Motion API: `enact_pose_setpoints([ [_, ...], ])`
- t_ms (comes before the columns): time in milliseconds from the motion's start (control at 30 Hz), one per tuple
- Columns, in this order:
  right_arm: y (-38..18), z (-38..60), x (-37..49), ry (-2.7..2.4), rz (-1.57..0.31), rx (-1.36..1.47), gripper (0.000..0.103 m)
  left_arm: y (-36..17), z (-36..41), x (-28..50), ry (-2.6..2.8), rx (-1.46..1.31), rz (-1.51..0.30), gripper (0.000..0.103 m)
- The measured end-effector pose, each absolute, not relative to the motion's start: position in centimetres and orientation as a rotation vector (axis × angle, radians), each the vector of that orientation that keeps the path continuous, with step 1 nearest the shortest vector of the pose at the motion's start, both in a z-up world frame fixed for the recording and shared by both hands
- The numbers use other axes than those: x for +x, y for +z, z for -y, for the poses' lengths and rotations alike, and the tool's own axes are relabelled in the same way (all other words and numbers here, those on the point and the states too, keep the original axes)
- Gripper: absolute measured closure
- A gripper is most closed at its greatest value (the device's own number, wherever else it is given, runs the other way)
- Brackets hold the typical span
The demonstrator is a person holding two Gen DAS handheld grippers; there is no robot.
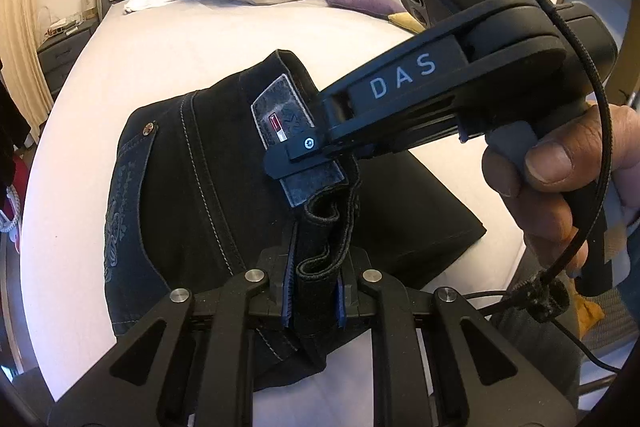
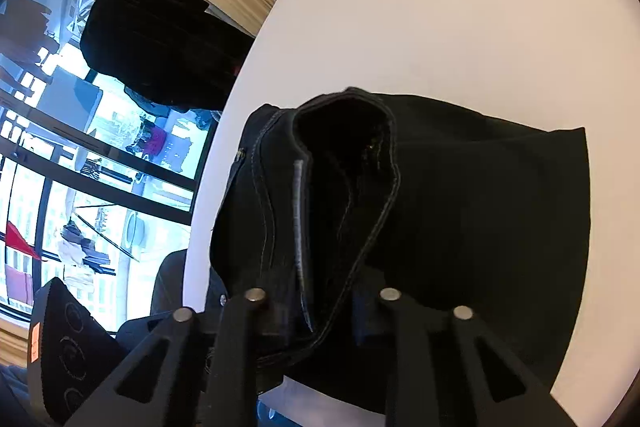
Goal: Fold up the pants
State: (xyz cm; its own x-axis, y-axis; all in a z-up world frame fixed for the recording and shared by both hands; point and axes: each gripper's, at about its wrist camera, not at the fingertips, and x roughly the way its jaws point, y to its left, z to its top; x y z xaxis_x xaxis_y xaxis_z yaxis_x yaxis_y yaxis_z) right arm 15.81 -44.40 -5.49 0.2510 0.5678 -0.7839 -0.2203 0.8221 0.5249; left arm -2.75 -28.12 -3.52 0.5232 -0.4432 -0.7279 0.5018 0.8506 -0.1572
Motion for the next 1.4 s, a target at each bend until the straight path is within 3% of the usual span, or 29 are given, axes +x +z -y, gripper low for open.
enact_pose_setpoints([
  [600, -5.5, 47.4, 16.0, 0.538, -1.146, 0.36, 0.088, -2.7, 31.7, -1.1, -0.625, 0.148, -0.872, 0.089],
  [967, -8.1, 53.1, 16.5, 0.523, -1.148, 0.456, 0.089, -4.2, 38.0, 0.8, -0.679, 0.228, -0.914, 0.089],
  [1400, -10.5, 54.9, 17.1, 0.528, -1.166, 0.528, 0.089, -5.7, 39.1, 3.4, -0.682, 0.23, -0.967, 0.089],
])
